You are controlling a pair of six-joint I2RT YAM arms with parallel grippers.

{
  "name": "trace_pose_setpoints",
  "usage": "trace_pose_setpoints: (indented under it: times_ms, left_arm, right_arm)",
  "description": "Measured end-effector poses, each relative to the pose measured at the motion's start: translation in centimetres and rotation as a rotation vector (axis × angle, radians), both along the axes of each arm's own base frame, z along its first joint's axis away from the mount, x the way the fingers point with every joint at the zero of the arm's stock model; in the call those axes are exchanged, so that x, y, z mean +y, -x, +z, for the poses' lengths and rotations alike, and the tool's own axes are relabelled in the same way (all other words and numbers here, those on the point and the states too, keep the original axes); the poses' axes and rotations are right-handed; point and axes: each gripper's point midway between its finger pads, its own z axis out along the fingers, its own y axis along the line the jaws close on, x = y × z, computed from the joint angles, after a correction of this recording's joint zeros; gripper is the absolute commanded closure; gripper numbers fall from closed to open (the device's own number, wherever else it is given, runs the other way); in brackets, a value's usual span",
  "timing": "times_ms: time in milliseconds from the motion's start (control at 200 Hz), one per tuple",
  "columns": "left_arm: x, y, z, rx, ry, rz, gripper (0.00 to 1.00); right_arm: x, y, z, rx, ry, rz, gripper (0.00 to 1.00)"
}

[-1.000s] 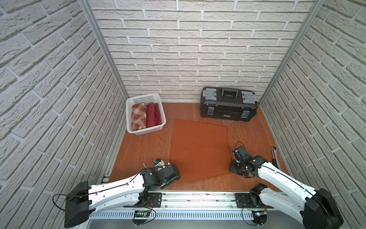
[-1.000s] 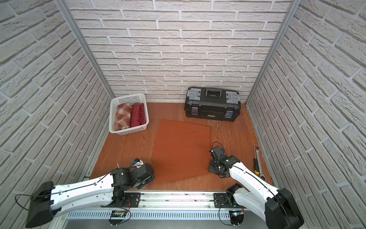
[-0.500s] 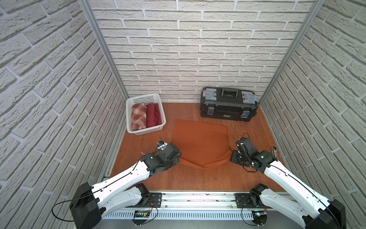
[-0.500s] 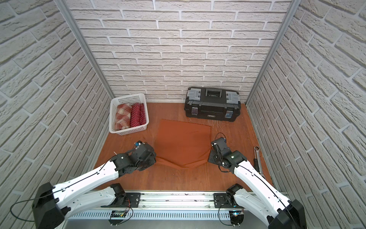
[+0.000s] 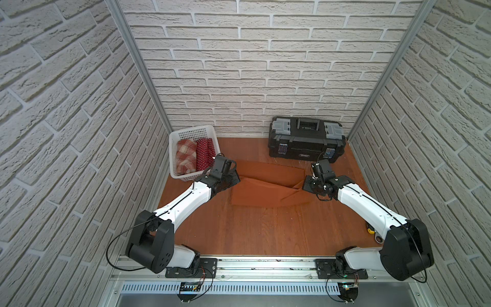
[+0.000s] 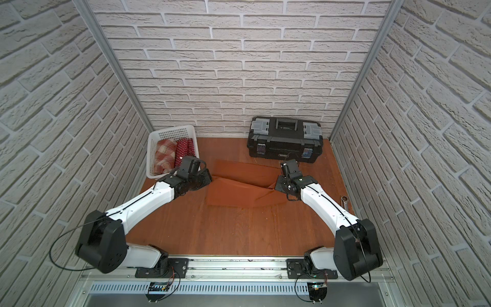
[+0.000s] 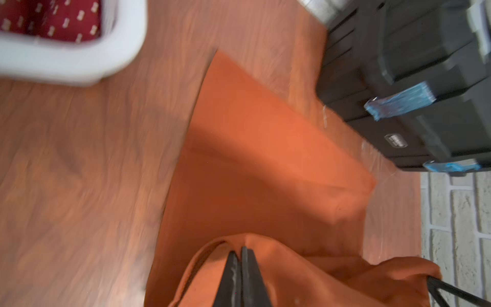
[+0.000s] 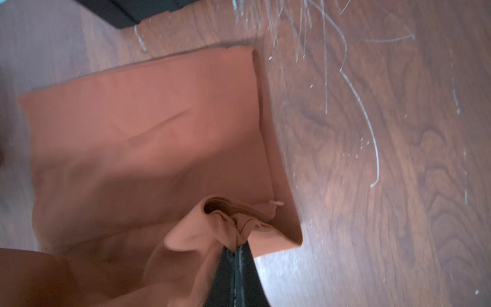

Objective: Roll up the skirts
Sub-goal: Fold the skirt at the center of the board.

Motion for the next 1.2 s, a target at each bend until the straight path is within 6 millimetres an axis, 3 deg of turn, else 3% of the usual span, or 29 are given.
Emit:
trace_pose_setpoints:
  times_ms: [135,350,525,735,930,955,980,990,1010,1105,1140,1170,1200]
  left_arm:
    - [-0.3,-2.7,0.2,-0.040,0.007,-0.023,1.00]
    - [0.3,-5.4,-1.9,-0.035,-0.004,-0.028,1.00]
    - [0.6,-7.4,-2.8,-0.043,-0.015,-0.025,1.00]
    - [-0.4,-10.9,-2.9,-0.084,0.003,-0.035,1.00]
    - [-1.0,-13.3,-4.4,-0.095,-0.003,-0.053,1.00]
    - [-1.1,-13.6,-4.6,-0.098,-0.005,-0.057,1.00]
    - [-1.1,-13.9,-4.7,-0.102,-0.005,-0.060,1.00]
    - [-1.1,-14.0,-4.8,-0.102,-0.007,-0.062,1.00]
    - [-1.2,-14.2,-4.9,-0.102,-0.007,-0.064,1.00]
    - [-1.3,-15.5,-5.3,-0.113,-0.006,-0.079,1.00]
    - [-1.3,-15.8,-5.3,-0.121,-0.001,-0.082,0.92]
    - [-1.1,-16.0,-5.3,-0.126,0.000,-0.086,0.77]
    - [-0.9,-16.0,-5.2,-0.130,-0.004,-0.089,0.70]
  right_arm:
    - [-0.6,-2.0,-0.9,0.015,-0.026,-0.022,0.98]
    - [-0.6,-4.9,-3.2,0.048,-0.053,-0.024,0.98]
    - [-0.5,-6.4,-4.2,0.062,-0.075,-0.025,0.98]
    - [-0.6,-8.5,-4.3,0.042,-0.088,-0.033,0.98]
    - [-0.9,-9.3,-5.5,0.055,-0.084,-0.046,0.98]
    - [-1.0,-9.4,-5.6,0.056,-0.082,-0.049,0.95]
    - [-1.1,-9.4,-5.8,0.057,-0.081,-0.053,0.86]
    - [-1.2,-9.4,-5.8,0.056,-0.082,-0.058,0.77]
    - [-1.3,-9.5,-5.8,0.054,-0.082,-0.059,0.69]
    - [-1.9,-10.0,-5.7,0.037,-0.083,-0.074,0.65]
    - [-2.1,-10.1,-5.7,0.031,-0.080,-0.079,0.64]
    - [-2.3,-10.3,-5.6,0.023,-0.076,-0.083,0.60]
    - [-2.4,-10.3,-5.5,0.016,-0.070,-0.087,0.59]
